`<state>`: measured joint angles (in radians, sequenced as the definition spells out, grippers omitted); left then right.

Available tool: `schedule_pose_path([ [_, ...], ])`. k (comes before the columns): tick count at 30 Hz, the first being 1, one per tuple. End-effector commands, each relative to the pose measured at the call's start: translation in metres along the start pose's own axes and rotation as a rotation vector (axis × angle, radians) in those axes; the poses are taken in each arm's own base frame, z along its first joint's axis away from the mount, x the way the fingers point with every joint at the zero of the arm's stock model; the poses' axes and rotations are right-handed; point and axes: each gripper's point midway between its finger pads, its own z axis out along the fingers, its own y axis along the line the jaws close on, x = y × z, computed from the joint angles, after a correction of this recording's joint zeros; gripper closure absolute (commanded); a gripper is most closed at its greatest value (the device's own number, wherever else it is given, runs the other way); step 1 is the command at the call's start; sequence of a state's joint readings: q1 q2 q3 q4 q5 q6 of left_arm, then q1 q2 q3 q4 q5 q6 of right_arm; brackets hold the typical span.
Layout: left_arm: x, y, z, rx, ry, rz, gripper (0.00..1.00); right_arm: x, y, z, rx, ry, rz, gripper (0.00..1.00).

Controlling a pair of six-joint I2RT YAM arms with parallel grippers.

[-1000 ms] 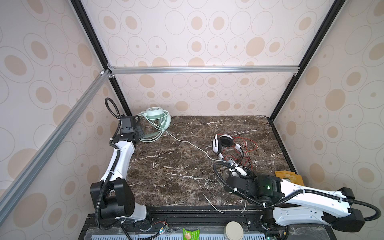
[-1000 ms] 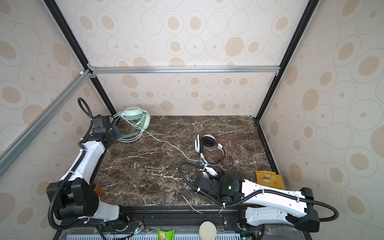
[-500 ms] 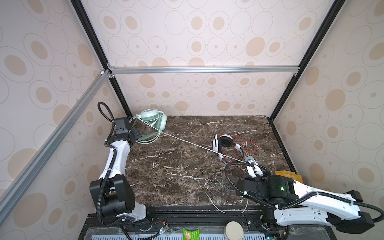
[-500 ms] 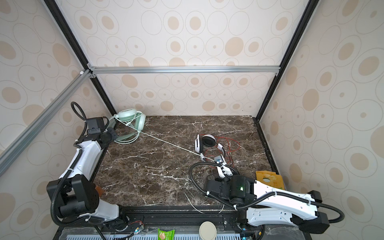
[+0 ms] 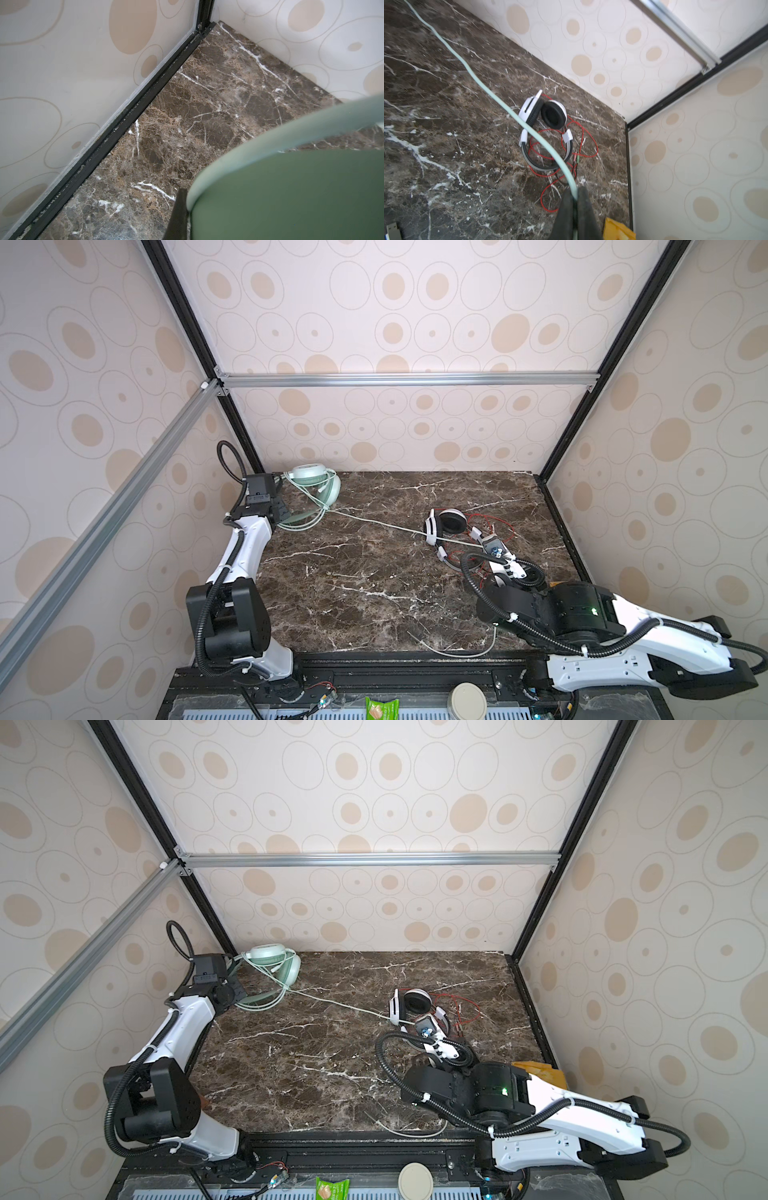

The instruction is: Wrap the headphones

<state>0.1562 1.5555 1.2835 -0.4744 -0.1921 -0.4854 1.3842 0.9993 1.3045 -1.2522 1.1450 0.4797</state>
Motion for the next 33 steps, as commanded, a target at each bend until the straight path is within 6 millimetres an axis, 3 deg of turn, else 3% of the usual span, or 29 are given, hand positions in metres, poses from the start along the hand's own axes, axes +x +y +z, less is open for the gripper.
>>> schedule_pose_path([
  [1, -0.040, -0.003, -0.016, -0.075, -0.144, 0.009, 1.00, -0.044, -0.022, -0.015, 0.068, -0.132, -0.082, 1.00],
  [10, -0.014, -0.053, -0.018, -0.169, -0.155, 0.264, 1.00, -0.147, -0.030, -0.050, 0.018, -0.408, -0.101, 1.00],
  [19, 0.027, -0.116, -0.026, -0.061, -0.124, 0.436, 1.00, -0.219, 0.011, -0.072, -0.127, -0.580, -0.202, 1.00],
  [26, 0.068, -0.173, -0.053, 0.112, -0.103, 0.640, 1.00, -0.278, -0.006, -0.096, -0.062, -0.729, -0.189, 1.00],
  [30, 0.085, -0.193, -0.072, 0.220, -0.109, 0.717, 1.00, -0.295, -0.022, -0.084, -0.037, -0.730, -0.170, 1.00],
  [33, 0.093, -0.202, -0.088, 0.269, -0.129, 0.758, 1.00, -0.299, -0.032, -0.059, -0.029, -0.690, -0.152, 1.00],
])
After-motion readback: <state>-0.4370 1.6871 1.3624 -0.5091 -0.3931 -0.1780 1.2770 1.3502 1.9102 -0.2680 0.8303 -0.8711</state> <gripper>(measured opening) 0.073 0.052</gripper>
